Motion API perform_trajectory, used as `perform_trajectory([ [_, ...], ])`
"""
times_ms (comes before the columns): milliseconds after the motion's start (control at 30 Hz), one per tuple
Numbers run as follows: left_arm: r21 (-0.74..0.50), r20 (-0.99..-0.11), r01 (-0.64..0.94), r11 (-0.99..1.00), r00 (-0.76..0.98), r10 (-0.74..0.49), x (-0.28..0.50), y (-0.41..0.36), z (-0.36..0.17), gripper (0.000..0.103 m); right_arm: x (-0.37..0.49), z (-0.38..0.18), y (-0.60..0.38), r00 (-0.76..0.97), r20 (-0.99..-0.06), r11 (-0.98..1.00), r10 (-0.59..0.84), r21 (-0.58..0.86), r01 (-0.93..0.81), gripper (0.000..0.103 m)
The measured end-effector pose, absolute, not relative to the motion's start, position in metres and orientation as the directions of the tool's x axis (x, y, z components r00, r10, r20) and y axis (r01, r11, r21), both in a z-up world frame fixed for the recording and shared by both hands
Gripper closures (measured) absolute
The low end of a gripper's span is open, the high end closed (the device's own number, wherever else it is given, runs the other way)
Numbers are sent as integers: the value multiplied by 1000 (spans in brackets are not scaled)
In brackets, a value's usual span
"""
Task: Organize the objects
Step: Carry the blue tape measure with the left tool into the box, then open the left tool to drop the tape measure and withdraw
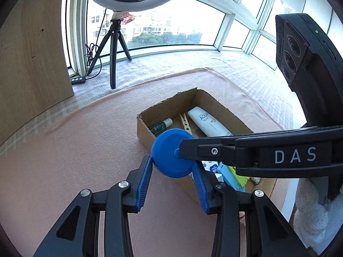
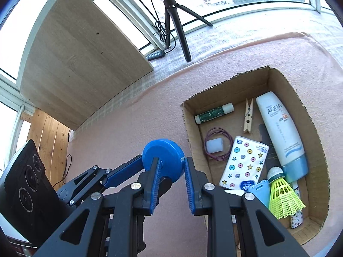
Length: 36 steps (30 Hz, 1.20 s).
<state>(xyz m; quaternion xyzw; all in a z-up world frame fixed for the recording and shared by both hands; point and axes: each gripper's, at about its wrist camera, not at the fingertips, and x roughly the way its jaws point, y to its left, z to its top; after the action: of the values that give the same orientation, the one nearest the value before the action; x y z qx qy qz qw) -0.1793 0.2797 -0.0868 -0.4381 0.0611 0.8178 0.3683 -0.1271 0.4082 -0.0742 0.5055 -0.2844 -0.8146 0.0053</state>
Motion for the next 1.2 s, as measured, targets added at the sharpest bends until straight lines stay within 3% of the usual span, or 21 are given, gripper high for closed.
perform_trajectory([
  [600,-220,-762,-718,-660,-295,576,-170,359,-84,61,-94,-72,478,-514,-822,-819,-243,458,-346,81],
  [667,-238,-759,-713,-659,-287,584,-172,361,-81,53,-93,-71,481,-527,-814,-817,-243,465,-342,76],
  [700,-236,-763,-710,-664,-287,579,-172,363,-81,29,-92,-71,482,-529,-815,-816,-236,462,-348,59],
  [733,-216,-767,-701,-679,-308,562,-172,364,-80,9,-91,-70,483,-533,-820,-819,-210,445,-362,50],
  [767,-196,-762,-695,-692,-336,554,-171,363,-78,7,-89,-68,485,-543,-820,-821,-183,431,-374,41],
  [1200,-191,-767,-680,-708,-347,540,-171,351,-75,8,-83,-61,491,-559,-813,-819,-164,428,-382,40],
])
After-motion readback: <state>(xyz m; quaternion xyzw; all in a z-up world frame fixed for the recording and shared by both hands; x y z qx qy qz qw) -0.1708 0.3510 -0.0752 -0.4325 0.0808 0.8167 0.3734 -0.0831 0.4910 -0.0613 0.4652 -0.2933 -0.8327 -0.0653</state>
